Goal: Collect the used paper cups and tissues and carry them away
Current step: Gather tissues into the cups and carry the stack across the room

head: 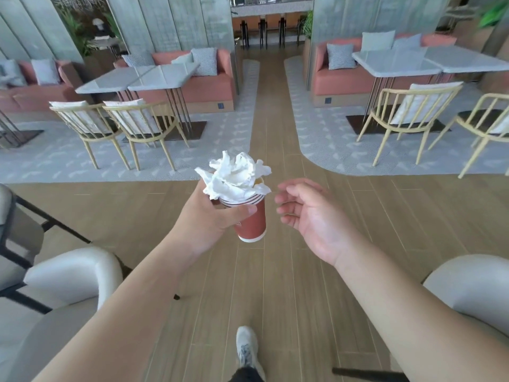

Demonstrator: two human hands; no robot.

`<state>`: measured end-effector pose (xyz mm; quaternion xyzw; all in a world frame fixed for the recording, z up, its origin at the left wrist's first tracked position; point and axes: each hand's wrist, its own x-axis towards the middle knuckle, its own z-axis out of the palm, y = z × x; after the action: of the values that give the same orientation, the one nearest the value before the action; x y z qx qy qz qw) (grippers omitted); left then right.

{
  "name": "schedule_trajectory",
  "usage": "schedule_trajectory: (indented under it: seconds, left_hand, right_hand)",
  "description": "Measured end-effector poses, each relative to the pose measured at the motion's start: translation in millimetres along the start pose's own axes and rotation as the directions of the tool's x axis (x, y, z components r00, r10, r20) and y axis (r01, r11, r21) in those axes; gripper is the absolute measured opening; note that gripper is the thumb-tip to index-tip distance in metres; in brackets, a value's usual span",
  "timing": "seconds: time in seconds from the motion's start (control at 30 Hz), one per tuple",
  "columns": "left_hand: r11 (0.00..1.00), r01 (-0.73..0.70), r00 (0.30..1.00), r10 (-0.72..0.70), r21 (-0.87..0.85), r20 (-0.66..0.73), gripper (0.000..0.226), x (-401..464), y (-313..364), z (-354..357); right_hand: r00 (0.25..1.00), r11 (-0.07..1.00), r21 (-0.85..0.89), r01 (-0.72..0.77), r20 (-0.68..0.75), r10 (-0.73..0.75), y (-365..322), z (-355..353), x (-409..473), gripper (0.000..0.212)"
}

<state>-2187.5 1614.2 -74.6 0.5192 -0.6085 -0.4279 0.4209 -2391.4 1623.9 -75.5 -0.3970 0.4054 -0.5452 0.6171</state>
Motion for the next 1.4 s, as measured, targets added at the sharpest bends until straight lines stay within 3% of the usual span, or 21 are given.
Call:
schedule_trajectory:
  seconds: [0.37, 0.73, 1.23, 1.4]
  left_hand:
    - [0.999, 0.000, 0.993, 0.006, -0.049, 0.119, 0.073, 226.1, -36.8, 7.8]
    - [0.997, -0.035, 0.982, 0.046, -0.067, 0.182, 0.068, 451.3, -47.0, -14.4]
    - [0.999, -0.037, 0.997, 0.038, -0.021, 0.063, 0.070, 696.7, -56.1, -15.3]
    - [0.999, -0.039, 0.999, 0.038, 0.026, 0.018, 0.053, 812.8, -49.3, -0.5]
  right_hand:
    - [0.990, 0.999, -0.047, 0.010, -0.143, -0.016, -11.2, -40.6, 193.6, 0.020]
    - [0.978, 0.995, -0.094, 0.033, -0.200, -0.052, -48.2, -35.2, 399.2, 0.020]
    - [0.989, 0.998, 0.001, 0.060, -0.133, -0.059, -71.6, -74.0, 669.3, 0.016]
    - [0.992, 0.999, 0.033, 0.042, -0.121, -0.038, -97.2, -95.7, 788.7, 0.021]
